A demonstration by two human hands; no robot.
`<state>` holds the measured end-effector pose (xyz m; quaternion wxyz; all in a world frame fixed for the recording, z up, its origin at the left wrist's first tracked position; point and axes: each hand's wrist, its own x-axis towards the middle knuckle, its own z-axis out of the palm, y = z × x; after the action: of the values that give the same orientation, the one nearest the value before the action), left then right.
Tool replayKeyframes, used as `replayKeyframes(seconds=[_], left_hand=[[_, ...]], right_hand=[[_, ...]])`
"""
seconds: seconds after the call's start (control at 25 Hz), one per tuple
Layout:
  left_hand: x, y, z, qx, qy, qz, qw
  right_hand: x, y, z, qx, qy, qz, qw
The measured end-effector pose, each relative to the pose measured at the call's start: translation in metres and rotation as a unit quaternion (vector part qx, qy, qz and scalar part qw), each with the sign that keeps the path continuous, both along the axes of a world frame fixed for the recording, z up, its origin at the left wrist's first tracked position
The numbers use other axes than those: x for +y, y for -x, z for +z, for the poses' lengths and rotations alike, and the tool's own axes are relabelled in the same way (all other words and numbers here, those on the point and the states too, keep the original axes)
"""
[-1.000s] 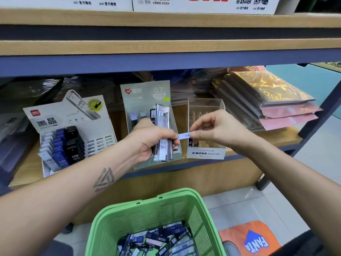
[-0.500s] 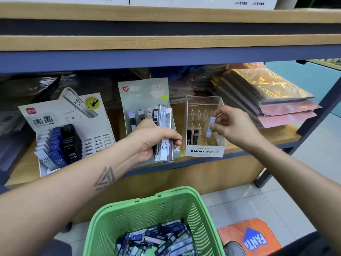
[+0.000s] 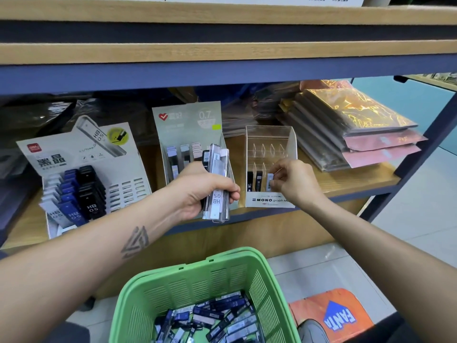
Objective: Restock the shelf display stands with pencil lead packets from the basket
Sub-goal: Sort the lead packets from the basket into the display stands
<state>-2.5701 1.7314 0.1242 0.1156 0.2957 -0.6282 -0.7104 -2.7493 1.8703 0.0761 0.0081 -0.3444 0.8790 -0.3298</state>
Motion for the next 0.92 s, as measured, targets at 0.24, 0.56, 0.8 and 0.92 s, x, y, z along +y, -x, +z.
replayKeyframes(seconds=[0.24,0.56,0.8,0.92], left_hand=[[-0.002,-0.001,-0.003,-0.009,0.002,-0.01,1.0],[-0.002,-0.001,-0.006,-0.008,-0.013,-0.023,1.0],[-0.006,-0.005,-0.006,-0.004,-0.05,-0.053,0.997],[-0.01,-0.009,-0.004,-0.008,-0.064,-0.054,0.996]], right_hand=[[-0.007,-0.006,-0.006,0.028,0.005,-0.03,0.999],[-0.005,-0.008,-0.006,0.119,-0.047,-0.059,0.99],[-0.023,-0.04,0.033,-0.196,0.162,0.114,0.96],[-0.033,-0.053,0.041,-0.395,0.187,0.215,0.873]])
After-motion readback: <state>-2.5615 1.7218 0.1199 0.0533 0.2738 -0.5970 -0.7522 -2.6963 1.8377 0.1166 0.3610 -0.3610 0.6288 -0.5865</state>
